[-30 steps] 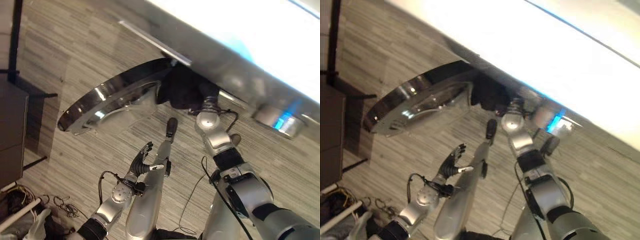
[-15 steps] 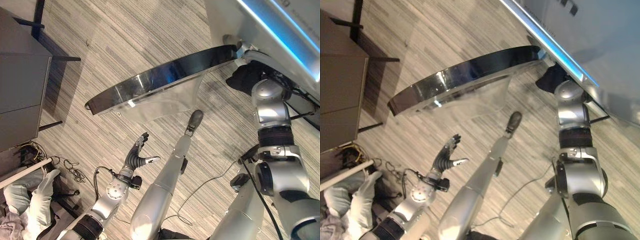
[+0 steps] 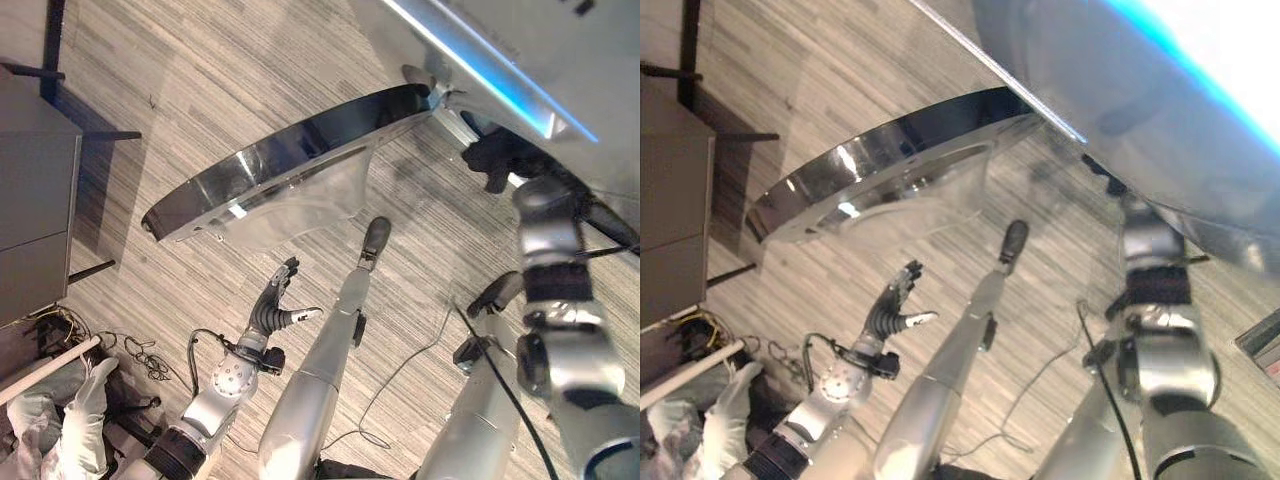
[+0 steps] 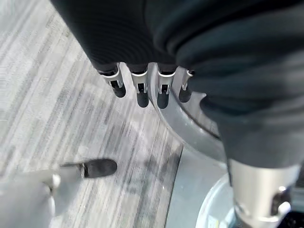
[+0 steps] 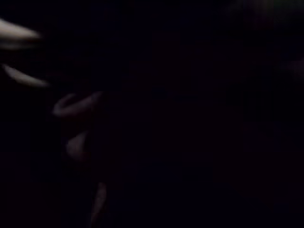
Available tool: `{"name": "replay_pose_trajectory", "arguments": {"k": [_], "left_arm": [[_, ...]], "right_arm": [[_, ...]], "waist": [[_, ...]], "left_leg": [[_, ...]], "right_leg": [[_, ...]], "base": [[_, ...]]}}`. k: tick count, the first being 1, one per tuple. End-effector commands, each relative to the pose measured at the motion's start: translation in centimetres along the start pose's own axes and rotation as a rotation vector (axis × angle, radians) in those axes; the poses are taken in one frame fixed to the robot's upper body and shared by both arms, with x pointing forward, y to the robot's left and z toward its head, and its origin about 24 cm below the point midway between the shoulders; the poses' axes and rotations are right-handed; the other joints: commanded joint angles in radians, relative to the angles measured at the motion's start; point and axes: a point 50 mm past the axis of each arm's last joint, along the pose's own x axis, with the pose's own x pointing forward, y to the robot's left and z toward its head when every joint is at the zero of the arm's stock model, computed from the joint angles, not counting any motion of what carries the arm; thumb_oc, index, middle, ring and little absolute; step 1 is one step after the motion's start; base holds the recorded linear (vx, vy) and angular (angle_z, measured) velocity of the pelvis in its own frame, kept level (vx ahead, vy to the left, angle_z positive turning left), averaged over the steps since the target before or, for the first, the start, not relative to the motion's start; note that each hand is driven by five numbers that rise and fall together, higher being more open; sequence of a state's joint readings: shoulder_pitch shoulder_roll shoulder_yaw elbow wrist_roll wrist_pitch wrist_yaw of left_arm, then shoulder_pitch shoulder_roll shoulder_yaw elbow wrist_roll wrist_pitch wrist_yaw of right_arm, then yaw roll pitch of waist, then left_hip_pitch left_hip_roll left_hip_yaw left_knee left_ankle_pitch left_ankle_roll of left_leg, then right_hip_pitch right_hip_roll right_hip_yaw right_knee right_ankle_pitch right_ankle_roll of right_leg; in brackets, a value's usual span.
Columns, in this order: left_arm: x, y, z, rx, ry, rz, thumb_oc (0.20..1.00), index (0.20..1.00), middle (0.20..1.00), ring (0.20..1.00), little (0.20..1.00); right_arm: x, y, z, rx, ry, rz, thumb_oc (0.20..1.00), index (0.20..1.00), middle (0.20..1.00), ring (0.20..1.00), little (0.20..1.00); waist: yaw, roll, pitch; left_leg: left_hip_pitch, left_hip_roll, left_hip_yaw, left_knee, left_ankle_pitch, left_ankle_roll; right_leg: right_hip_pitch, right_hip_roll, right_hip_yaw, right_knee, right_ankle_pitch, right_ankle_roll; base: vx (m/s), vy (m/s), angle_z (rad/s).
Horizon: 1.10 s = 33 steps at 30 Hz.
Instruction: Grab the laundry basket,head to the washer,open it,put in the laundry and shut it.
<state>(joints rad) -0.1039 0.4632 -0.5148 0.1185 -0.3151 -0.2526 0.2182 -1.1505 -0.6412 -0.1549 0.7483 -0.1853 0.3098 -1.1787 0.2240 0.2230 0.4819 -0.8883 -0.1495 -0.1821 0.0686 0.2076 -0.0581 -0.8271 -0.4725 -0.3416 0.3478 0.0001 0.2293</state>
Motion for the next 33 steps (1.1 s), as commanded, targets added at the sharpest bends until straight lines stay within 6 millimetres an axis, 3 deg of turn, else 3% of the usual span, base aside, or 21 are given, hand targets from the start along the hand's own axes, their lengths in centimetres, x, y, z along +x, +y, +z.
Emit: {"name": "replay_pose_trajectory", "arguments": {"k": [1, 2, 3, 4, 5, 6, 9, 12, 13, 14, 15, 16, 21, 23, 27, 30, 32, 33], "left_arm": [[-2.6, 0.7, -1.4, -0.014, 0.065, -0.024, 1.000, 1.000, 1.000, 1.000, 1.000], [-2.8, 1.0, -1.5, -0.007, 0.073, -0.029, 1.000, 1.000, 1.000, 1.000, 1.000], [-2.7, 0.8, -1.4, -0.016, 0.068, -0.030, 1.000, 1.000, 1.000, 1.000, 1.000], [-2.9, 1.1, -1.5, -0.003, 0.081, -0.039, 1.000, 1.000, 1.000, 1.000, 1.000], [-2.6, 1.2, -1.1, -0.006, 0.068, -0.045, 1.000, 1.000, 1.000, 1.000, 1.000], [-2.4, 1.4, -0.8, -0.005, 0.059, -0.049, 1.000, 1.000, 1.000, 1.000, 1.000], [-2.1, 1.5, -0.6, -0.021, 0.066, -0.036, 1.000, 1.000, 1.000, 1.000, 1.000], [-1.6, 1.5, -0.4, -0.038, 0.060, -0.035, 1.000, 1.000, 1.000, 1.000, 1.000], [-1.2, 1.5, 0.0, -0.039, 0.049, -0.050, 1.000, 1.000, 1.000, 1.000, 1.000], [-1.2, 1.4, 0.1, -0.043, 0.049, -0.052, 1.000, 1.000, 1.000, 1.000, 1.000], [-1.1, 1.3, 0.2, -0.053, 0.048, -0.039, 1.000, 1.000, 1.000, 1.000, 1.000], [-1.1, 1.3, 0.0, -0.058, 0.053, -0.020, 1.000, 1.000, 1.000, 1.000, 1.000], [-0.9, 1.1, 0.0, -0.057, 0.030, -0.005, 1.000, 1.000, 1.000, 1.000, 1.000], [-0.9, 1.2, -0.1, -0.052, 0.032, -0.005, 1.000, 1.000, 1.000, 1.000, 1.000], [-0.6, 1.0, 0.1, -0.055, 0.007, 0.002, 1.000, 1.000, 1.000, 1.000, 1.000], [-0.6, 0.9, 0.2, -0.055, 0.004, 0.011, 1.000, 1.000, 1.000, 1.000, 1.000], [-0.7, 0.7, -0.1, -0.061, 0.014, 0.014, 1.000, 1.000, 1.000, 1.000, 1.000], [-0.7, 0.6, 0.2, -0.055, 0.002, 0.008, 1.000, 1.000, 1.000, 1.000, 1.000]], "right_arm": [[6.3, -3.1, 4.8, 0.049, -0.198, -0.114, 0.200, 0.200, 0.200, 0.200, 0.200], [7.8, -3.5, 6.1, 0.015, -0.238, -0.097, 0.200, 0.200, 0.200, 0.200, 0.200], [8.1, -3.5, 6.6, 0.018, -0.246, -0.095, 0.200, 0.200, 0.200, 0.200, 0.200], [9.0, -3.7, 7.1, -0.035, -0.280, -0.059, 0.200, 0.200, 0.200, 0.200, 0.200], [9.3, -3.4, 9.9, -0.051, -0.375, 0.014, 0.200, 0.200, 0.200, 0.200, 0.200], [9.2, -3.3, 11.2, -0.038, -0.423, 0.058, 0.200, 0.200, 0.200, 0.200, 0.200], [9.0, -4.5, 17.2, 0.185, -0.476, 0.177, 0.200, 0.200, 0.200, 0.200, 0.200], [8.4, -3.6, 17.6, 0.219, -0.455, 0.293, 0.200, 0.200, 0.200, 0.200, 0.200], [7.4, -1.6, 16.1, 0.280, -0.343, 0.469, 1.000, 1.000, 1.000, 1.000, 1.000], [7.2, -1.3, 15.5, 0.286, -0.315, 0.463, 1.000, 1.000, 1.000, 1.000, 1.000], [5.8, -0.4, 14.4, 0.313, -0.308, 0.448, 1.000, 1.000, 1.000, 1.000, 1.000], [3.1, -0.3, 15.1, 0.416, -0.395, 0.421, 1.000, 1.000, 1.000, 1.000, 1.000], [0.9, -2.3, 14.8, 0.512, -0.484, 0.238, 1.000, 1.000, 1.000, 1.000, 1.000], [0.8, -2.3, 14.5, 0.508, -0.481, 0.236, 1.000, 1.000, 1.000, 1.000, 1.000], [-2.7, -3.2, 13.6, 0.565, -0.572, 0.181, 1.000, 1.000, 1.000, 1.000, 1.000], [-4.4, -3.8, 13.3, 0.618, -0.591, 0.181, 1.000, 1.000, 1.000, 1.000, 1.000], [-6.6, -4.2, 11.8, 0.636, -0.602, 0.225, 1.000, 1.000, 1.000, 1.000, 1.000], [-9.2, -3.6, 10.3, 0.657, -0.577, 0.352, 1.000, 1.000, 1.000, 1.000, 1.000]], "waist": [[0.051, 0.004, -0.126], [0.069, -0.005, -0.135], [0.070, 0.001, -0.133], [0.083, -0.013, -0.141], [0.093, -0.008, -0.142], [0.097, -0.015, -0.147], [0.096, -0.036, -0.162], [0.087, -0.051, -0.161], [0.064, -0.063, -0.149], [0.060, -0.064, -0.145], [0.050, -0.055, -0.133], [0.037, -0.043, -0.123], [0.038, -0.014, -0.107], [0.039, -0.018, -0.106], [0.024, -0.003, -0.082], [0.012, -0.006, -0.072], [-0.003, -0.015, -0.065], [-0.021, -0.024, -0.054]], "left_leg": [[-0.068, 0.046, 0.057, 0.081, -0.173, -0.020], [-0.069, 0.046, 0.060, 0.076, -0.171, -0.023], [-0.071, 0.047, 0.062, 0.074, -0.170, -0.023], [-0.070, 0.047, 0.061, 0.072, -0.167, -0.025], [-0.076, 0.051, 0.066, 0.069, -0.163, -0.028], [-0.077, 0.054, 0.067, 0.069, -0.161, -0.029], [-0.087, 0.065, 0.075, 0.060, -0.155, -0.033], [-0.088, 0.077, 0.077, 0.047, -0.148, -0.036], [-0.085, 0.090, 0.080, 0.042, -0.145, -0.037], [-0.084, 0.093, 0.082, 0.043, -0.145, -0.037], [-0.080, 0.099, 0.082, 0.042, -0.144, -0.036], [-0.072, 0.103, 0.083, 0.036, -0.144, -0.035], [-0.045, 0.097, 0.074, 0.026, -0.140, -0.029], [-0.041, 0.097, 0.074, 0.025, -0.140, -0.029], [-0.020, 0.093, 0.093, 0.033, -0.146, -0.022], [-0.017, 0.095, 0.097, 0.041, -0.151, -0.020], [-0.012, 0.096, 0.102, 0.050, -0.157, -0.018], [-0.009, 0.101, 0.109, 0.061, -0.163, -0.016]], "right_leg": [[-0.014, 0.000, 0.048, -0.014, -0.042, -0.032], [-0.018, -0.003, 0.047, -0.009, -0.045, -0.030], [-0.023, -0.003, 0.050, -0.008, -0.045, -0.030], [-0.024, -0.006, 0.047, -0.003, -0.047, -0.029], [-0.042, -0.009, 0.052, 0.009, -0.050, -0.028], [-0.047, -0.011, 0.051, 0.015, -0.052, -0.030], [-0.083, -0.009, 0.061, 0.031, -0.058, -0.032], [-0.091, -0.004, 0.061, 0.038, -0.062, -0.035], [-0.094, 0.006, 0.062, 0.041, -0.068, -0.043], [-0.091, 0.008, 0.059, 0.038, -0.068, -0.044], [-0.082, 0.014, 0.053, 0.033, -0.069, -0.048], [-0.074, 0.021, 0.049, 0.023, -0.069, -0.048], [-0.056, 0.025, 0.050, 0.023, -0.074, -0.049], [-0.053, 0.024, 0.050, 0.023, -0.074, -0.048], [-0.040, 0.031, 0.072, 0.018, -0.065, -0.048], [-0.034, 0.034, 0.079, 0.009, -0.059, -0.049], [-0.023, 0.039, 0.082, 0.000, -0.053, -0.051], [-0.015, 0.043, 0.083, -0.009, -0.045, -0.054]], "base": [[0.01, -0.002, 0.06], [0.01, -0.006, 0.05], [0.00, -0.006, 0.06], [0.00, 0.001, 0.09], [0.00, -0.009, 0.07], [0.00, 0.000, 0.00], [0.01, -0.048, -0.09], [0.01, -0.062, 0.01], [0.00, -0.062, 0.11], [0.00, -0.088, 0.11], [0.00, -0.063, 0.06], [0.00, -0.045, -0.01], [0.00, -0.011, -0.02], [0.00, 0.000, 0.00], [-0.02, 0.032, -0.03], [-0.02, 0.018, -0.06], [-0.04, 0.013, -0.08], [-0.05, 0.029, -0.06]]}}
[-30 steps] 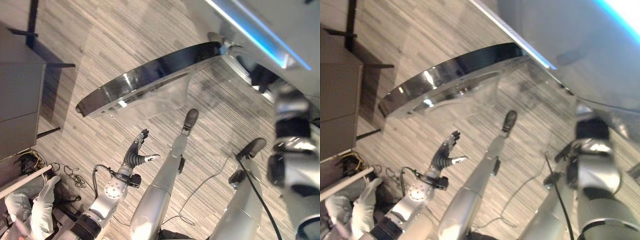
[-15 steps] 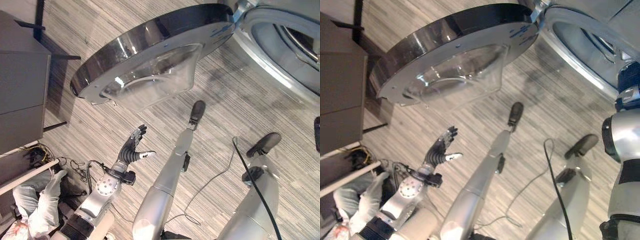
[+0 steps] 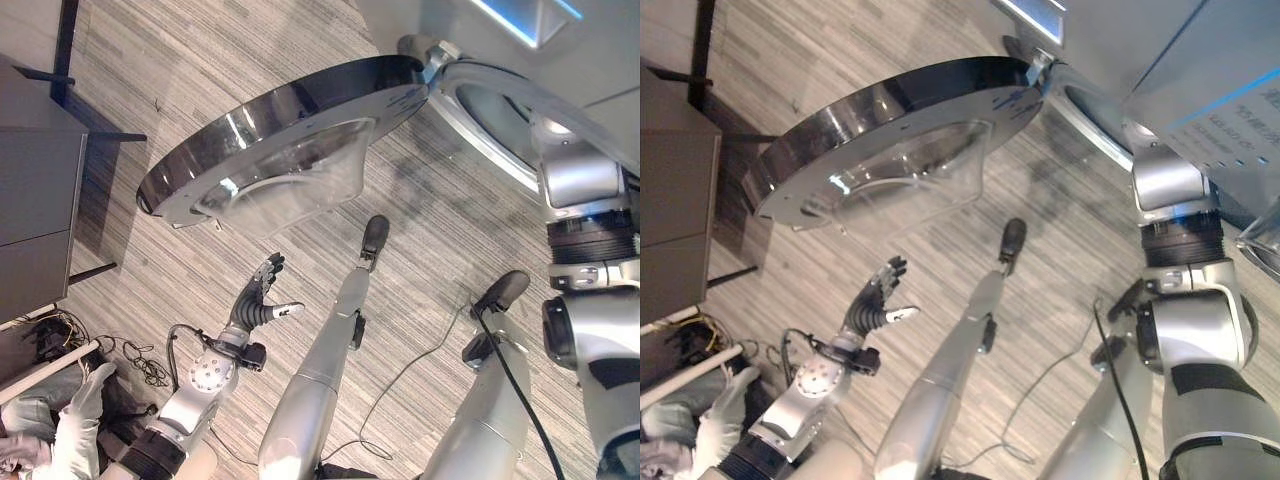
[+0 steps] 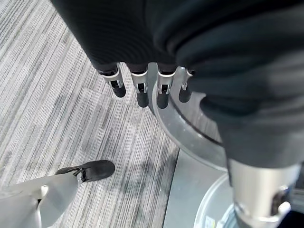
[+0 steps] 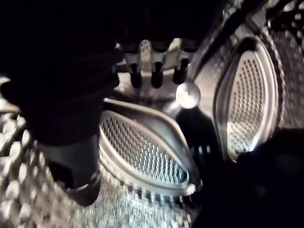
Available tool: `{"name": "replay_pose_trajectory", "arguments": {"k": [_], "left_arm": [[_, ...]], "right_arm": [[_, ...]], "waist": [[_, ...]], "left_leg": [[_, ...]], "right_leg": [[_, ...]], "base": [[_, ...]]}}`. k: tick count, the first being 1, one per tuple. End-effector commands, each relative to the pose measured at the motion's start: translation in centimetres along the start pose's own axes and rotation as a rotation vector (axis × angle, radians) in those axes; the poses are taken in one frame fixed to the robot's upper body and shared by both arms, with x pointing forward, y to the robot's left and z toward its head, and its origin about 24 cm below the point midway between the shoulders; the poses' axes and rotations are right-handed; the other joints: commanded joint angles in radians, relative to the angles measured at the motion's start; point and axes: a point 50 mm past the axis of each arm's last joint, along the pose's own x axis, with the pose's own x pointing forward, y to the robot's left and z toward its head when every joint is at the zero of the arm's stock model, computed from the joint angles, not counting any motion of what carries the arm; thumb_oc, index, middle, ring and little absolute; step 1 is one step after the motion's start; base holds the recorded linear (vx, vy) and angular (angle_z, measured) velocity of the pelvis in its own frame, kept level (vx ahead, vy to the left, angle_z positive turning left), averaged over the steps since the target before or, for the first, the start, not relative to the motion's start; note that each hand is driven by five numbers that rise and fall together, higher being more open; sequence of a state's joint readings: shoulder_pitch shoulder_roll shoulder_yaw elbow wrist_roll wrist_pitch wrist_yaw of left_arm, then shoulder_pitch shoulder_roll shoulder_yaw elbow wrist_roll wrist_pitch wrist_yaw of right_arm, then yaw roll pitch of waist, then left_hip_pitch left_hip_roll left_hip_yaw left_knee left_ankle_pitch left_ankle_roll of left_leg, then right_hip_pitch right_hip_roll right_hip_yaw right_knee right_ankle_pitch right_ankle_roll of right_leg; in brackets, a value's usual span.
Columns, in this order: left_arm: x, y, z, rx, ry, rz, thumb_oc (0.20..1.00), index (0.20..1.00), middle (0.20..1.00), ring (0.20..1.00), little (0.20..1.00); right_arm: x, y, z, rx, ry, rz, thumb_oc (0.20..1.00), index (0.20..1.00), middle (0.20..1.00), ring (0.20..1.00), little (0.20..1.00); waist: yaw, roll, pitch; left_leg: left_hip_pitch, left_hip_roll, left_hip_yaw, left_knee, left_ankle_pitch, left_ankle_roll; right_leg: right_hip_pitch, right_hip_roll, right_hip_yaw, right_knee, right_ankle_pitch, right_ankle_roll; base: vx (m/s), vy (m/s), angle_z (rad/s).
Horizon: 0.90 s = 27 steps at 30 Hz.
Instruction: Grab the laundry basket,head to the washer,open it,put in the laundry and shut it.
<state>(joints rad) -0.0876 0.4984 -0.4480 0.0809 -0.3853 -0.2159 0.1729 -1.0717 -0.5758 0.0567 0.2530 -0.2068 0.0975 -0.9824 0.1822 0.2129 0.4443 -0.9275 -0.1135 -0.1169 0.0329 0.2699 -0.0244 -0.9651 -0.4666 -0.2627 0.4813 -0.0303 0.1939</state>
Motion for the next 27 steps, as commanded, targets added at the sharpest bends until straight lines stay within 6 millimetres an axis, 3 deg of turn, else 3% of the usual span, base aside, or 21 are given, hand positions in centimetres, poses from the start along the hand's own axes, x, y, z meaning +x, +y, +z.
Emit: {"name": "replay_pose_trajectory", "arguments": {"k": [1, 3, 4, 5, 6, 7, 8, 9, 11, 13, 14, 15, 19, 21, 22, 24, 27], "left_arm": [[-0.6, -1.1, -0.4, -0.016, -0.009, -0.015, 1.000, 1.000, 1.000, 1.000, 1.000], [-0.8, -1.1, -0.6, -0.021, -0.004, 0.003, 1.000, 1.000, 1.000, 1.000, 1.000], [-0.8, -1.1, -0.6, -0.021, -0.004, 0.003, 1.000, 1.000, 1.000, 1.000, 1.000], [-0.6, -0.9, -0.3, -0.015, -0.016, 0.027, 1.000, 1.000, 1.000, 1.000, 1.000], [-0.7, -0.9, -0.4, -0.015, -0.013, 0.028, 1.000, 1.000, 1.000, 1.000, 1.000], [-0.6, -0.8, -0.5, -0.014, -0.009, 0.037, 1.000, 1.000, 1.000, 1.000, 1.000], [-0.7, -0.5, -0.7, 0.000, -0.002, 0.058, 1.000, 1.000, 1.000, 1.000, 1.000], [-0.8, -0.5, -0.7, 0.000, 0.001, 0.059, 1.000, 1.000, 1.000, 1.000, 1.000], [-0.9, -0.2, -0.9, 0.014, 0.003, 0.081, 1.000, 1.000, 1.000, 1.000, 1.000], [-1.1, 0.4, -1.2, 0.030, 0.015, 0.113, 1.000, 1.000, 1.000, 1.000, 1.000], [-1.5, 1.0, -1.8, 0.040, 0.044, 0.145, 1.000, 1.000, 1.000, 1.000, 1.000], [-1.5, 1.0, -1.8, 0.040, 0.044, 0.145, 1.000, 1.000, 1.000, 1.000, 1.000], [-2.0, 2.8, -2.5, 0.066, 0.081, 0.204, 1.000, 1.000, 1.000, 1.000, 1.000], [-2.3, 3.2, -2.5, 0.065, 0.084, 0.212, 1.000, 1.000, 1.000, 1.000, 1.000], [-2.6, 3.8, -2.6, 0.056, 0.089, 0.230, 1.000, 1.000, 1.000, 1.000, 1.000], [-3.0, 4.1, -2.8, 0.058, 0.104, 0.232, 1.000, 1.000, 1.000, 1.000, 1.000], [-3.6, 4.4, -3.1, 0.056, 0.130, 0.229, 1.000, 1.000, 1.000, 1.000, 1.000]], "right_arm": [[-3.5, 0.2, 1.8, 0.114, -0.130, 0.111, 1.000, 1.000, 1.000, 1.000, 1.000], [-10.3, 1.3, -2.9, 0.041, 0.073, 0.398, 1.000, 1.000, 1.000, 1.000, 1.000], [-10.3, 1.3, -2.9, 0.042, 0.073, 0.399, 1.000, 1.000, 1.000, 1.000, 1.000], [-16.4, 0.4, -6.7, -0.019, 0.308, 0.568, 1.000, 1.000, 1.000, 1.000, 1.000], [-16.5, 0.3, -6.7, -0.018, 0.311, 0.570, 1.000, 1.000, 1.000, 1.000, 1.000], [-18.4, -0.4, -7.4, -0.030, 0.364, 0.619, 1.000, 1.000, 1.000, 1.000, 1.000], [-21.7, -2.0, -8.6, -0.072, 0.447, 0.722, 1.000, 1.000, 1.000, 1.000, 1.000], [-21.8, -2.1, -8.6, -0.073, 0.449, 0.725, 1.000, 1.000, 1.000, 1.000, 1.000], [-25.4, -4.2, -10.0, -0.126, 0.554, 0.833, 1.000, 1.000, 1.000, 1.000, 1.000], [-28.7, -6.9, -11.3, -0.203, 0.651, 0.949, 1.000, 1.000, 1.000, 1.000, 1.000], [-31.1, -9.6, -12.3, -0.257, 0.753, 1.028, 1.000, 1.000, 1.000, 1.000, 1.000], [-31.1, -9.6, -12.3, -0.257, 0.753, 1.028, 1.000, 1.000, 1.000, 1.000, 1.000], [-34.1, -14.9, -13.7, -0.352, 0.899, 1.185, 1.000, 1.000, 1.000, 1.000, 1.000], [-34.3, -15.9, -13.9, -0.375, 0.915, 1.202, 1.000, 1.000, 1.000, 1.000, 1.000], [-34.4, -17.8, -14.5, -0.436, 0.930, 1.225, 1.000, 1.000, 1.000, 1.000, 1.000], [-34.3, -19.3, -15.0, -0.492, 0.943, 1.240, 1.000, 1.000, 1.000, 1.000, 1.000], [-33.0, -22.5, -16.4, -0.632, 0.956, 1.208, 1.000, 1.000, 1.000, 1.000, 1.000]], "waist": [[0.011, -0.022, -0.012], [-0.023, -0.062, 0.007], [-0.023, -0.062, 0.007], [-0.049, -0.085, 0.021], [-0.050, -0.086, 0.020], [-0.058, -0.091, 0.022], [-0.077, -0.107, 0.023], [-0.079, -0.106, 0.022], [-0.099, -0.125, 0.016], [-0.121, -0.154, 0.004], [-0.139, -0.181, -0.006], [-0.139, -0.180, -0.005], [-0.165, -0.237, -0.041], [-0.169, -0.243, -0.048], [-0.177, -0.258, -0.082], [-0.186, -0.270, -0.107], [-0.208, -0.279, -0.179]], "left_leg": [[0.033, 0.068, 0.049, 0.103, -0.230, -0.048], [0.048, 0.078, 0.066, 0.143, -0.258, -0.038], [0.049, 0.079, 0.067, 0.144, -0.258, -0.038], [0.061, 0.086, 0.069, 0.155, -0.264, -0.034], [0.063, 0.086, 0.068, 0.154, -0.264, -0.034], [0.067, 0.088, 0.068, 0.155, -0.264, -0.034], [0.076, 0.091, 0.070, 0.156, -0.264, -0.036], [0.078, 0.091, 0.069, 0.155, -0.264, -0.036], [0.095, 0.098, 0.074, 0.154, -0.265, -0.042], [0.128, 0.107, 0.075, 0.161, -0.275, -0.045], [0.171, 0.117, 0.078, 0.173, -0.293, -0.043], [0.173, 0.117, 0.078, 0.173, -0.293, -0.043], [0.327, 0.151, 0.092, 0.222, -0.352, -0.035], [0.366, 0.157, 0.095, 0.230, -0.365, -0.034], [0.437, 0.175, 0.103, 0.250, -0.389, -0.034], [0.485, 0.179, 0.114, 0.259, -0.385, -0.022], [0.608, 0.213, 0.151, 0.270, -0.436, -0.008]], "right_leg": [[0.130, 0.041, 0.008, -0.147, -0.010, -0.020], [0.162, 0.056, 0.015, -0.174, 0.015, -0.023], [0.163, 0.056, 0.015, -0.174, 0.015, -0.023], [0.187, 0.054, 0.009, -0.193, 0.033, -0.020], [0.190, 0.054, 0.008, -0.195, 0.034, -0.020], [0.199, 0.054, 0.003, -0.203, 0.039, -0.018], [0.221, 0.054, -0.008, -0.222, 0.050, -0.015], [0.226, 0.054, -0.010, -0.226, 0.051, -0.015], [0.263, 0.060, -0.023, -0.254, 0.063, -0.012], [0.313, 0.067, -0.034, -0.279, 0.074, -0.008], [0.372, 0.074, -0.046, -0.306, 0.086, -0.004], [0.374, 0.074, -0.046, -0.307, 0.087, -0.004], [0.562, 0.091, -0.064, -0.349, 0.087, -0.004], [0.611, 0.096, -0.069, -0.362, 0.085, -0.004], [0.682, 0.108, -0.070, -0.373, 0.075, -0.003], [0.734, 0.107, -0.074, -0.392, 0.086, -0.009], [0.825, 0.120, -0.036, -0.424, 0.090, 0.004]], "base": [[-0.07, 0.034, -0.05], [-0.06, 0.028, -0.24], [-0.08, 0.026, -0.41], [-0.05, 0.009, -0.32], [-0.06, 0.012, -0.30], [-0.04, 0.012, -0.16], [-0.04, 0.013, -0.11], [-0.05, 0.022, -0.04], [-0.04, 0.032, 0.00], [-0.03, 0.024, -0.02], [-0.02, 0.017, -0.05], [-0.01, 0.020, -0.09], [0.04, 0.010, -0.13], [0.06, -0.002, -0.08], [0.02, 0.017, -0.21], [0.03, 0.022, -0.21], [0.14, 0.064, -0.23]]}}
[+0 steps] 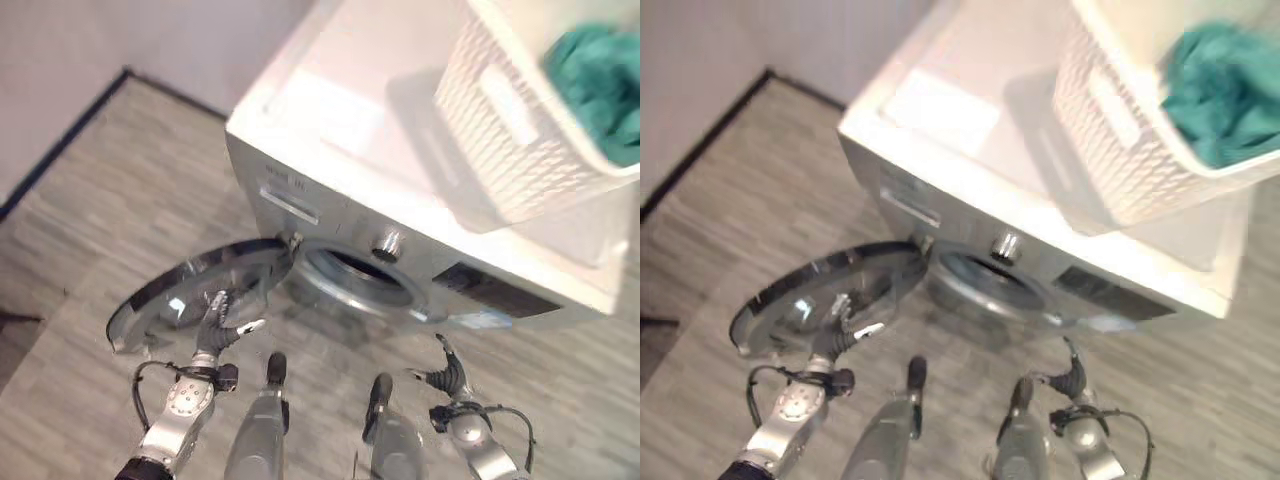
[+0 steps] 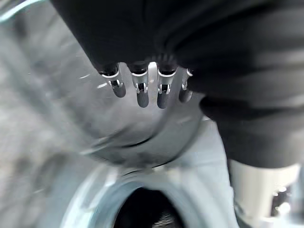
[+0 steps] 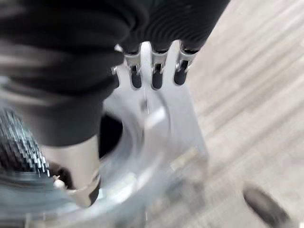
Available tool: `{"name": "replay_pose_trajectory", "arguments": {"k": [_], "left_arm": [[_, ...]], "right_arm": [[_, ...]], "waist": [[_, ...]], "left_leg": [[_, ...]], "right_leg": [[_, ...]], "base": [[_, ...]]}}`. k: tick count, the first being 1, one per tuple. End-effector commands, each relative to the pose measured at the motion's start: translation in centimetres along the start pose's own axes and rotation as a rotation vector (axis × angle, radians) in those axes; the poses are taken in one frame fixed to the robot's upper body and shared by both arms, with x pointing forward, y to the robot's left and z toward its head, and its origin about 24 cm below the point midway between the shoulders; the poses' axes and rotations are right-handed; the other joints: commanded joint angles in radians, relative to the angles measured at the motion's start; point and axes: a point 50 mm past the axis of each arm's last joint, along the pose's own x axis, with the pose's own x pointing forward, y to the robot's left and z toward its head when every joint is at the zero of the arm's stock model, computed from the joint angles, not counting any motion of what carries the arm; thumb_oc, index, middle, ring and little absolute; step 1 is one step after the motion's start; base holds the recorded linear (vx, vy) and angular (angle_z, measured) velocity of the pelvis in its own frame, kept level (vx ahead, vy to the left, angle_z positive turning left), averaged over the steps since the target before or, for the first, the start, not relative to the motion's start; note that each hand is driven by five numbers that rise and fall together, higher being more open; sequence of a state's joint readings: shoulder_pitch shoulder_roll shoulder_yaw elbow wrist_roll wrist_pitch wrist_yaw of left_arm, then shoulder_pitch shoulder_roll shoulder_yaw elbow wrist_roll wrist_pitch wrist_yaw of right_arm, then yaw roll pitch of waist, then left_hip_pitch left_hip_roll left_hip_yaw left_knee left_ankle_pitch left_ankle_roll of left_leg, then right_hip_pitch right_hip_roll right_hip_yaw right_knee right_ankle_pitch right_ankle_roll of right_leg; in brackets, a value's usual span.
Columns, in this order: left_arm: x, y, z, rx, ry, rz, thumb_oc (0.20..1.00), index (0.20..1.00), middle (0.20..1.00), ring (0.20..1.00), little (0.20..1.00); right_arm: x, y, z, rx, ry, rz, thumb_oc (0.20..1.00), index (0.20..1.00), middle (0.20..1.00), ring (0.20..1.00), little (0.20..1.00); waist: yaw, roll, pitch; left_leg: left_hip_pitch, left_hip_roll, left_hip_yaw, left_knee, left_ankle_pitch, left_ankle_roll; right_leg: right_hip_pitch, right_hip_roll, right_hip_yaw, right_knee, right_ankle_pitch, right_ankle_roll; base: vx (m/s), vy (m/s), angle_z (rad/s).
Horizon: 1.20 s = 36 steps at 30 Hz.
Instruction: Grab the laundry basket,head to the washer,open it,put in the laundry and shut it.
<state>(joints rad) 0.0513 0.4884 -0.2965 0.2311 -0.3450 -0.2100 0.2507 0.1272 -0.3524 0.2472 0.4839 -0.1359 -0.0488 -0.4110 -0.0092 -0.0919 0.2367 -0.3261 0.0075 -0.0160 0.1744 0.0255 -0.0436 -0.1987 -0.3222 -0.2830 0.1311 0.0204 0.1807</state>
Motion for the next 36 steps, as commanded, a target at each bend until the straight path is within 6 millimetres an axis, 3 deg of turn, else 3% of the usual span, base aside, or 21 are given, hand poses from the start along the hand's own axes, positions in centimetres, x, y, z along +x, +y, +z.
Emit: {"name": "replay_pose_trajectory", "arguments": {"k": [1, 4, 7, 10, 11, 13, 15, 16, 17, 20, 22, 23, 24, 28, 29, 30, 31, 33, 34, 35, 36], "left_arm": [[-0.3, -0.1, 1.6, 0.005, -0.079, -0.054, 1.000, 1.000, 1.000, 1.000, 1.000], [-0.7, 0.1, 1.2, 0.010, -0.063, -0.057, 1.000, 1.000, 1.000, 1.000, 1.000], [-0.7, -0.1, 0.4, 0.025, -0.025, -0.053, 1.000, 1.000, 1.000, 1.000, 1.000], [-0.7, -0.5, 0.0, 0.028, -0.008, -0.065, 1.000, 1.000, 1.000, 1.000, 1.000], [-0.7, -0.6, 0.0, 0.028, -0.009, -0.066, 1.000, 1.000, 1.000, 1.000, 1.000], [-0.6, -0.8, -0.1, 0.032, 0.000, -0.080, 1.000, 1.000, 1.000, 1.000, 1.000], [-0.2, -1.1, 0.0, 0.027, -0.002, -0.090, 1.000, 1.000, 1.000, 1.000, 1.000], [-0.2, -1.0, 0.0, 0.040, -0.001, -0.101, 1.000, 1.000, 1.000, 1.000, 1.000], [-0.2, -1.1, 0.0, 0.039, -0.003, -0.101, 1.000, 1.000, 1.000, 1.000, 1.000], [0.1, -1.0, 0.2, 0.046, -0.007, -0.115, 1.000, 1.000, 1.000, 1.000, 1.000], [0.3, -0.6, -0.1, 0.078, 0.010, -0.114, 1.000, 1.000, 1.000, 1.000, 1.000], [0.3, -0.6, -0.1, 0.078, 0.010, -0.114, 1.000, 1.000, 1.000, 1.000, 1.000], [0.3, -0.7, -0.5, 0.086, 0.025, -0.123, 1.000, 1.000, 1.000, 1.000, 1.000], [-0.6, -0.8, -1.7, 0.091, 0.085, -0.166, 1.000, 1.000, 1.000, 1.000, 1.000], [-0.9, -0.8, -2.2, 0.086, 0.113, -0.183, 1.000, 1.000, 1.000, 1.000, 1.000], [-1.1, -0.9, -2.4, 0.069, 0.134, -0.199, 1.000, 1.000, 1.000, 1.000, 1.000], [-1.2, -0.9, -2.6, 0.069, 0.146, -0.212, 1.000, 1.000, 1.000, 1.000, 1.000], [-1.3, -1.2, -2.7, 0.055, 0.157, -0.236, 1.000, 1.000, 1.000, 1.000, 1.000], [-1.4, -1.4, -2.7, 0.044, 0.157, -0.233, 1.000, 1.000, 1.000, 1.000, 1.000], [-1.5, -1.8, -2.6, 0.032, 0.159, -0.275, 1.000, 1.000, 1.000, 1.000, 1.000], [-1.5, -1.9, -2.6, 0.028, 0.159, -0.274, 1.000, 1.000, 1.000, 1.000, 1.000]], "right_arm": [[1.1, -4.7, -0.3, -0.098, -0.030, -0.120, 1.000, 1.000, 1.000, 1.000, 1.000], [1.0, -6.8, -0.6, -0.083, -0.020, -0.192, 1.000, 1.000, 1.000, 1.000, 1.000], [1.5, -11.5, 1.0, 0.021, -0.077, -0.386, 1.000, 1.000, 1.000, 1.000, 1.000], [1.1, -16.1, 2.1, 0.029, -0.120, -0.601, 1.000, 1.000, 1.000, 1.000, 1.000], [1.1, -16.2, 2.1, 0.029, -0.120, -0.602, 1.000, 1.000, 1.000, 1.000, 1.000], [0.4, -20.1, 4.9, 0.006, -0.233, -0.790, 1.000, 1.000, 1.000, 1.000, 1.000], [-0.3, -22.6, 7.4, -0.009, -0.338, -0.936, 1.000, 1.000, 1.000, 1.000, 1.000], [-1.3, -25.4, 10.6, -0.013, -0.467, -1.071, 1.000, 1.000, 1.000, 1.000, 1.000], [-1.4, -25.5, 10.7, -0.013, -0.467, -1.073, 1.000, 1.000, 1.000, 1.000, 1.000], [-3.0, -29.4, 15.0, -0.067, -0.628, -1.204, 1.000, 1.000, 1.000, 1.000, 1.000], [-4.5, -30.9, 18.2, -0.141, -0.761, -1.200, 1.000, 1.000, 1.000, 1.000, 1.000], [-4.5, -30.9, 18.2, -0.141, -0.761, -1.200, 1.000, 1.000, 1.000, 1.000, 1.000], [-5.2, -31.7, 19.7, -0.165, -0.818, -1.191, 1.000, 1.000, 1.000, 1.000, 1.000], [-6.5, -34.6, 25.2, -0.284, -0.917, -1.070, 1.000, 1.000, 1.000, 1.000, 1.000], [-6.4, -35.2, 28.3, -0.365, -0.924, -0.973, 1.000, 1.000, 1.000, 1.000, 1.000], [-5.7, -35.2, 31.2, -0.318, -0.950, -0.873, 1.000, 1.000, 1.000, 1.000, 1.000], [-4.9, -35.1, 32.7, -0.296, -0.942, -0.814, 1.000, 1.000, 1.000, 1.000, 1.000], [-3.6, -34.7, 36.0, -0.290, -0.909, -0.715, 0.893, 0.893, 0.893, 0.893, 0.893], [-3.7, -34.6, 36.5, -0.299, -0.917, -0.712, 0.900, 0.900, 0.900, 0.900, 0.900], [-1.9, -33.2, 39.5, -0.279, -0.848, -0.587, 0.884, 0.884, 0.884, 0.884, 0.884], [-2.0, -33.2, 39.7, -0.282, -0.851, -0.586, 0.881, 0.881, 0.881, 0.881, 0.881]], "waist": [[-0.023, 0.025, 0.004], [-0.033, 0.021, -0.031], [-0.053, 0.025, -0.089], [-0.066, 0.040, -0.118], [-0.066, 0.038, -0.119], [-0.078, 0.054, -0.114], [-0.078, 0.065, -0.098], [-0.070, 0.074, -0.103], [-0.069, 0.074, -0.102], [-0.059, 0.071, -0.101], [-0.056, 0.040, -0.096], [-0.056, 0.041, -0.099], [-0.047, 0.022, -0.108], [-0.007, -0.028, -0.141], [0.002, -0.037, -0.153], [0.006, -0.046, -0.161], [0.010, -0.052, -0.166], [0.005, -0.049, -0.173], [-0.001, -0.037, -0.173], [0.005, -0.035, -0.179], [0.003, -0.029, -0.179]], "left_leg": [[0.043, 0.099, 0.064, 0.121, -0.204, 0.015], [0.100, 0.095, 0.093, 0.110, -0.219, 0.027], [0.202, 0.076, 0.143, 0.079, -0.257, 0.054], [0.258, 0.037, 0.138, 0.032, -0.262, 0.081], [0.257, 0.033, 0.139, 0.029, -0.257, 0.082], [0.279, 0.017, 0.118, 0.010, -0.254, 0.103], [0.300, 0.008, 0.103, -0.004, -0.250, 0.118], [0.332, 0.005, 0.093, -0.035, -0.258, 0.119], [0.330, 0.004, 0.094, -0.039, -0.250, 0.119], [0.341, 0.010, 0.074, -0.065, -0.237, 0.103], [0.341, 0.010, 0.025, -0.074, -0.223, 0.080], [0.343, 0.010, 0.024, -0.077, -0.226, 0.081], [0.345, 0.013, 0.001, -0.080, -0.222, 0.068], [0.359, 0.072, -0.024, -0.093, -0.194, 0.018], [0.362, 0.106, -0.035, -0.110, -0.176, -0.003], [0.355, 0.132, -0.047, -0.125, -0.147, -0.025], [0.356, 0.146, -0.049, -0.134, -0.137, -0.034], [0.359, 0.166, -0.049, -0.149, -0.121, -0.048], [0.365, 0.170, -0.049, -0.152, -0.128, -0.049], [0.364, 0.188, -0.049, -0.171, -0.103, -0.063], [0.369, 0.191, -0.048, -0.173, -0.109, -0.063]], "right_leg": [[0.075, -0.023, -0.002, -0.085, 0.045, 0.023], [0.103, -0.026, 0.028, -0.099, 0.060, 0.031], [0.137, -0.041, 0.079, -0.111, 0.103, 0.056], [0.147, -0.063, 0.099, -0.063, 0.123, 0.064], [0.144, -0.066, 0.100, -0.063, 0.125, 0.065], [0.121, -0.060, 0.134, 0.049, 0.125, 0.049], [0.073, -0.038, 0.176, 0.151, 0.114, 0.032], [0.055, -0.019, 0.186, 0.134, 0.090, 0.030], [0.054, -0.020, 0.186, 0.129, 0.096, 0.028], [0.027, 0.014, 0.241, -0.014, 0.082, 0.037], [0.022, 0.059, 0.347, -0.066, 0.066, 0.049], [0.023, 0.058, 0.347, -0.067, 0.061, 0.050], [0.039, 0.072, 0.372, -0.067, 0.044, 0.047], [0.082, 0.092, 0.318, -0.076, 0.029, 0.025], [0.111, 0.114, 0.290, -0.102, 0.020, 0.009], [0.131, 0.133, 0.266, -0.133, 0.016, -0.011], [0.144, 0.142, 0.256, -0.150, 0.012, -0.018], [0.165, 0.157, 0.241, -0.177, 0.008, -0.028], [0.171, 0.160, 0.239, -0.179, 0.003, -0.028], [0.181, 0.175, 0.224, -0.201, 0.006, -0.037], [0.186, 0.178, 0.223, -0.203, 0.001, -0.036]], "base": [[0.18, 0.099, -0.32], [0.09, 0.062, -0.69], [0.15, 0.151, -0.37], [0.09, 0.145, -0.51], [0.02, 0.089, -0.20], [0.00, 0.120, 0.06], [0.03, 0.096, 0.30], [0.06, 0.023, 0.23], [0.09, -0.026, -0.04], [0.07, -0.109, -0.01], [0.08, -0.200, 0.09], [0.09, -0.164, 0.21], [0.14, -0.178, 0.81], [0.17, -0.313, 0.85], [0.17, -0.437, 0.66], [0.15, -0.403, 0.62], [0.09, -0.276, 0.32], [0.08, -0.134, 0.10], [0.08, -0.135, 0.23], [0.08, -0.088, 0.31], [0.04, -0.113, 0.16]]}}
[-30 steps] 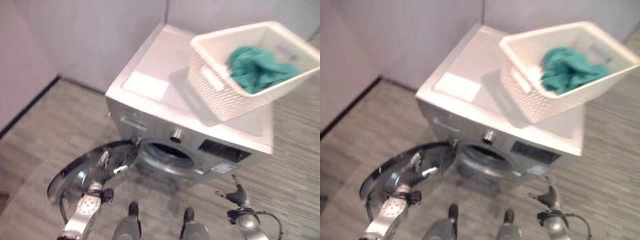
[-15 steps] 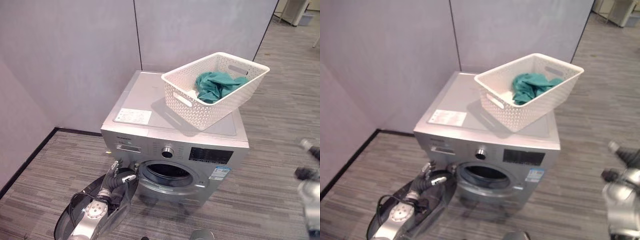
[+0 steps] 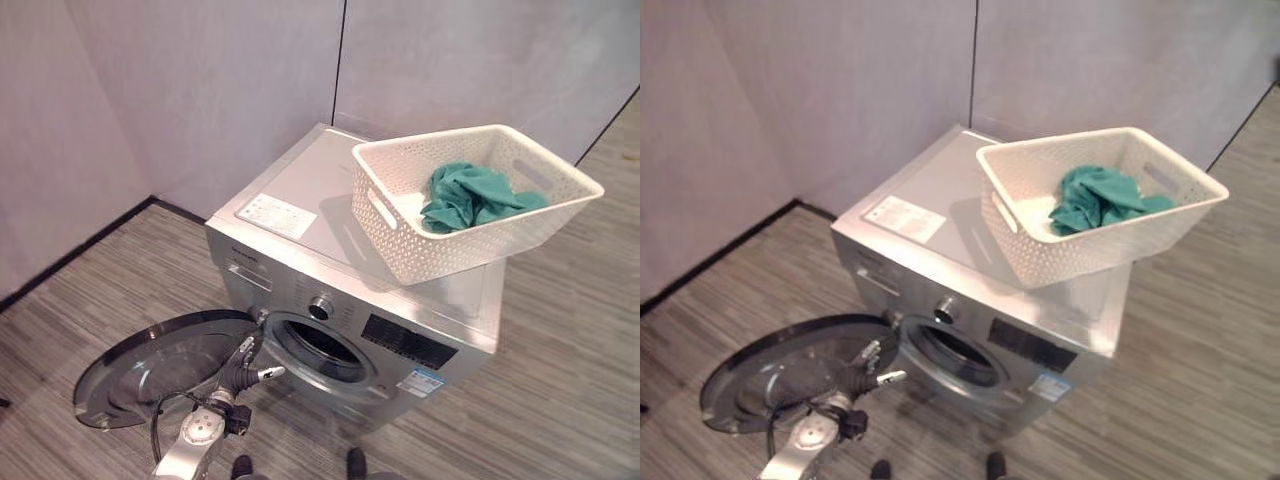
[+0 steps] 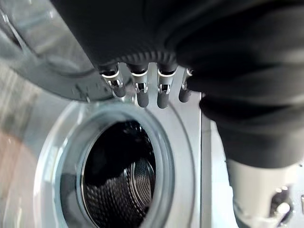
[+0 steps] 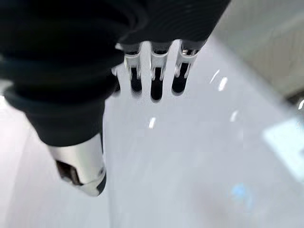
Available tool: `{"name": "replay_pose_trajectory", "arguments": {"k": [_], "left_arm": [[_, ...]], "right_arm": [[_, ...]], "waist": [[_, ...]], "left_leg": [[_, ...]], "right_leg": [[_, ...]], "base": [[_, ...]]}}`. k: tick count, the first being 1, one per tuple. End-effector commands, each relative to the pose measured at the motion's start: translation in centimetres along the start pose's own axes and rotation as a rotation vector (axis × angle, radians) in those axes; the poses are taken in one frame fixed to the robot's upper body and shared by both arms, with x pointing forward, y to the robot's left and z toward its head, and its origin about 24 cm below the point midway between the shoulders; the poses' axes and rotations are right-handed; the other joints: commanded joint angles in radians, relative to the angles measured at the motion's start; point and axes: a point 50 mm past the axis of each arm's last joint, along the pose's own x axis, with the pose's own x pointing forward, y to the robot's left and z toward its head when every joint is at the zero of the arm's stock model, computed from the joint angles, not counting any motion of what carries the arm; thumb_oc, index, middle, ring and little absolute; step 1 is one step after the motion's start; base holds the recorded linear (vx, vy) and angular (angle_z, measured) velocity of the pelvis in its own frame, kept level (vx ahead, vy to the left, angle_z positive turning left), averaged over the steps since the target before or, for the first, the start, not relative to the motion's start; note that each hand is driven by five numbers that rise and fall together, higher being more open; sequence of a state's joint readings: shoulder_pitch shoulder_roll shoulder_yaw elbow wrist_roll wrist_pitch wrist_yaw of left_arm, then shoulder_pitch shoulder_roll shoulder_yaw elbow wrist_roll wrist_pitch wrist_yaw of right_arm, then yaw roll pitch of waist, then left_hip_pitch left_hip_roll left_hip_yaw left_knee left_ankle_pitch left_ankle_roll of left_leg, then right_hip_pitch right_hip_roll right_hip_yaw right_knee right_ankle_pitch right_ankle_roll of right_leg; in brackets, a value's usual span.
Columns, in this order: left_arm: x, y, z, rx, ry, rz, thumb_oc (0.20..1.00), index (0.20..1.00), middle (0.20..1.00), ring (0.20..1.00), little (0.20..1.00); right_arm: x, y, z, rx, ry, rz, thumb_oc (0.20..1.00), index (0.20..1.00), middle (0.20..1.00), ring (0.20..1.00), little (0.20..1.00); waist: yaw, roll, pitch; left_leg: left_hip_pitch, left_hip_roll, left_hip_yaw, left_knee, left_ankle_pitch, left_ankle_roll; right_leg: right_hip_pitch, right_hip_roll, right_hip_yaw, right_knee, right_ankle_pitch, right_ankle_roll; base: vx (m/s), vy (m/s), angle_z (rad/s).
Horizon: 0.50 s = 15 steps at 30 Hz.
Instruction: Grab the laundry basket,head to the washer,open it,put in the laundry and shut it.
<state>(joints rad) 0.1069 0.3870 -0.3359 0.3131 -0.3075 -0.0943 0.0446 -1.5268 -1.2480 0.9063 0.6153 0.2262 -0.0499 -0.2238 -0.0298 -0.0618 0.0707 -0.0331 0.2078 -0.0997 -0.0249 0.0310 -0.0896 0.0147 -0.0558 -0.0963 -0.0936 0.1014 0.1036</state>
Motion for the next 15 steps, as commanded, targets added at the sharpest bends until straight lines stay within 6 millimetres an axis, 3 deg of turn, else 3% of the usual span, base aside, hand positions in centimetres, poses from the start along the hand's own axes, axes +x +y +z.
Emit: {"name": "replay_pose_trajectory", "arguments": {"k": [1, 2, 6, 7, 11, 12, 15], "left_arm": [[-0.1, 1.8, 2.3, 0.076, -0.082, -0.040, 1.000, 1.000, 1.000, 1.000, 1.000], [0.0, 1.7, 2.7, 0.088, -0.094, -0.056, 1.000, 1.000, 1.000, 1.000, 1.000], [-0.1, 1.6, 3.2, 0.096, -0.115, -0.073, 1.000, 1.000, 1.000, 1.000, 1.000], [-0.1, 1.7, 3.3, 0.098, -0.118, -0.074, 1.000, 1.000, 1.000, 1.000, 1.000], [-0.3, 1.9, 3.3, 0.102, -0.123, -0.078, 1.000, 1.000, 1.000, 1.000, 1.000], [-0.5, 2.1, 3.4, 0.114, -0.131, -0.076, 1.000, 1.000, 1.000, 1.000, 1.000], [-0.4, 2.4, 3.4, 0.129, -0.135, -0.072, 1.000, 1.000, 1.000, 1.000, 1.000]], "right_arm": [[1.7, 2.2, 0.1, 0.133, 0.111, 0.122, 0.903, 0.903, 0.903, 0.903, 0.903], [2.0, 3.2, -0.4, 0.122, 0.167, 0.178, 0.915, 0.915, 0.915, 0.915, 0.915], [1.8, 3.7, -1.7, 0.055, 0.239, 0.249, 0.956, 0.956, 0.956, 0.956, 0.956], [1.3, 4.0, -2.4, 0.000, 0.248, 0.296, 1.000, 1.000, 1.000, 1.000, 1.000], [0.4, 3.4, -3.0, -0.100, 0.222, 0.377, 1.000, 1.000, 1.000, 1.000, 1.000], [-0.4, 2.8, -3.7, -0.153, 0.220, 0.422, 0.950, 0.950, 0.950, 0.950, 0.950], [-1.4, 2.1, -3.9, -0.211, 0.194, 0.487, 0.950, 0.950, 0.950, 0.950, 0.950]], "waist": [[0.026, -0.062, -0.011], [0.032, -0.066, -0.007], [0.036, -0.072, 0.004], [0.038, -0.076, 0.017], [0.034, -0.086, 0.039], [0.032, -0.094, 0.053], [0.027, -0.100, 0.063]], "left_leg": [[0.068, -0.006, 0.034, 0.019, -0.100, -0.020], [0.054, 0.002, 0.029, 0.010, -0.086, -0.028], [0.030, 0.017, 0.016, -0.011, -0.064, -0.037], [0.024, 0.029, 0.011, -0.027, -0.056, -0.041], [-0.005, 0.035, -0.001, -0.050, -0.032, -0.048], [-0.023, 0.037, -0.003, -0.058, -0.021, -0.052], [-0.050, 0.038, -0.002, -0.062, -0.011, -0.058]], "right_leg": [[-0.032, -0.086, 0.033, 0.019, -0.075, 0.038], [-0.038, -0.079, 0.025, 0.013, -0.076, 0.034], [-0.048, -0.068, 0.005, 0.009, -0.079, 0.029], [-0.051, -0.059, -0.001, 0.009, -0.086, 0.027], [-0.075, -0.052, -0.014, 0.011, -0.084, 0.024], [-0.092, -0.050, -0.020, 0.011, -0.081, 0.025], [-0.113, -0.049, -0.027, 0.008, -0.077, 0.028]], "base": [[0.00, -0.056, 0.06], [-0.03, -0.056, 0.05], [-0.02, -0.048, 0.15], [-0.03, -0.052, 0.28], [-0.06, -0.023, 0.13], [-0.09, -0.012, 0.20], [-0.07, -0.009, 0.13]]}}
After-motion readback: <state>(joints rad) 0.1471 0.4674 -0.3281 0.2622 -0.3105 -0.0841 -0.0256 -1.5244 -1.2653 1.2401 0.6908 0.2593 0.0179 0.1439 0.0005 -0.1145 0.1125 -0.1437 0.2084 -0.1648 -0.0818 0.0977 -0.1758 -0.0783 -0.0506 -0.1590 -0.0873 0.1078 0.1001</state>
